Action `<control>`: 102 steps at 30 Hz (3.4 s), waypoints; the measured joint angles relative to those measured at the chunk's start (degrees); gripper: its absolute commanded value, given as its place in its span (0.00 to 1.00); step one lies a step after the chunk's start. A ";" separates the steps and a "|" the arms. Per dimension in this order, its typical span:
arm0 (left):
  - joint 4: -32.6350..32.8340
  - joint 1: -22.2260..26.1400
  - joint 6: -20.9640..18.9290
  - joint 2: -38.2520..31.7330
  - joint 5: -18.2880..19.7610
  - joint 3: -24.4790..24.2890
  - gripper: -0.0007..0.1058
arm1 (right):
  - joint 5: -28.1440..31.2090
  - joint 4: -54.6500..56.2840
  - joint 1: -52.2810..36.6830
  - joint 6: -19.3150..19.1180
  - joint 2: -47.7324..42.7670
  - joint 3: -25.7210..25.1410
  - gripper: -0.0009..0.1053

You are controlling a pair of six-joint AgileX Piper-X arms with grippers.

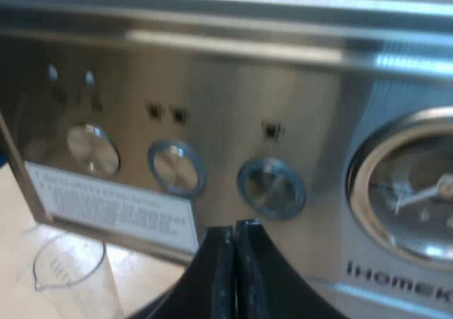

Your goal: Place mug into machine

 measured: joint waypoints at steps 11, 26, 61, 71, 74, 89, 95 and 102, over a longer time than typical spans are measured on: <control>0.00 0.00 0.00 0.00 0.12 0.00 0.66 | -0.46 -0.23 -1.59 0.00 0.53 -0.95 0.01; 0.00 0.00 0.00 0.00 0.45 0.00 0.66 | 0.37 -0.74 -1.48 0.00 1.44 -1.58 0.01; 6.91 0.00 0.00 -3.60 1.42 -7.37 0.74 | 1.16 27.79 5.39 3.47 -14.66 -1.33 0.76; 7.26 0.00 0.00 -1.69 -0.08 -12.23 0.77 | 5.45 33.27 3.66 5.02 -25.72 -1.33 0.76; 7.25 0.00 0.00 2.05 0.52 -13.14 0.77 | 5.09 35.50 0.62 4.84 -28.25 -1.33 0.76; 6.82 3.43 1.27 15.17 0.89 -17.64 0.77 | -11.07 50.52 -28.02 1.91 -39.60 -0.47 0.76; 7.41 9.68 1.27 14.83 1.38 -17.75 0.77 | -16.46 50.65 -38.21 0.63 -45.53 4.28 0.76; 10.60 10.14 2.62 11.92 1.37 -17.75 0.77 | -17.49 50.92 -42.76 0.30 -55.13 10.65 0.76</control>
